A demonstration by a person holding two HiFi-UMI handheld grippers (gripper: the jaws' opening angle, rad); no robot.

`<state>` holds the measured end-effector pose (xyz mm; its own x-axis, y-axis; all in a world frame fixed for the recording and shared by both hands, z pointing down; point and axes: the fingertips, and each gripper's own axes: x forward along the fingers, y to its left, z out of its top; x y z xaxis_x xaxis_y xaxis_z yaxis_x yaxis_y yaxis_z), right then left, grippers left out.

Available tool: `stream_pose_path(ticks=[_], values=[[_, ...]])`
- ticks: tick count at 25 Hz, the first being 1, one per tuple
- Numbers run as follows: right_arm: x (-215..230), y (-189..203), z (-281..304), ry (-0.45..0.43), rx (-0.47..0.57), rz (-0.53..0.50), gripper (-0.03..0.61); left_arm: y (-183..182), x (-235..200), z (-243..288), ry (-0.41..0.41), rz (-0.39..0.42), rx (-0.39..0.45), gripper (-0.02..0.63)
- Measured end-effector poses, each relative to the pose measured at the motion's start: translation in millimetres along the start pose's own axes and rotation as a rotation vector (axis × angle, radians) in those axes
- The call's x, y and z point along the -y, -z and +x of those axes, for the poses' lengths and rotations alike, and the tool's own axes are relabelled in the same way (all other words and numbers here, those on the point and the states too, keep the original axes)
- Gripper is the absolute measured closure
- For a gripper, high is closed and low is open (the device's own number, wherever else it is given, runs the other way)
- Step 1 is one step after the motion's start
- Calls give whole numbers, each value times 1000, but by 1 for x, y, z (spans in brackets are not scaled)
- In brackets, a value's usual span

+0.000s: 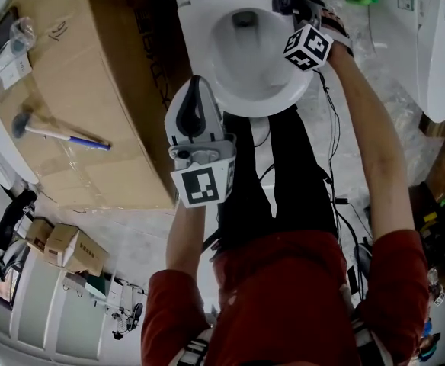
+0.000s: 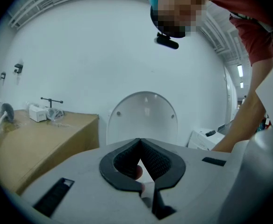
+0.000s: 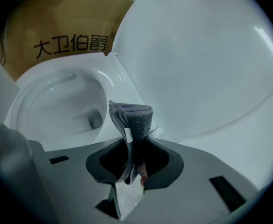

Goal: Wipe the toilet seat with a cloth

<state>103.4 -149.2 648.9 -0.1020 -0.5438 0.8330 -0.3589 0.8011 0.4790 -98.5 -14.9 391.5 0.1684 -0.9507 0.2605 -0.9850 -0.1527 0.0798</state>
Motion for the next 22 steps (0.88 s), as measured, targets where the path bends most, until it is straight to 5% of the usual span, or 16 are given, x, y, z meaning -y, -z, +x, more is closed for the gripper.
stream_pose_path(ticks=[10, 18, 22], values=[[0, -10, -174, -43, 126, 628, 494, -86, 23, -16, 7, -7, 36, 601], [46, -50, -345, -2, 345, 788, 494, -167, 22, -58, -20, -55, 62, 601], [86, -66, -418, 62, 469, 794, 494, -220, 28, -82, -11, 56, 139, 601]])
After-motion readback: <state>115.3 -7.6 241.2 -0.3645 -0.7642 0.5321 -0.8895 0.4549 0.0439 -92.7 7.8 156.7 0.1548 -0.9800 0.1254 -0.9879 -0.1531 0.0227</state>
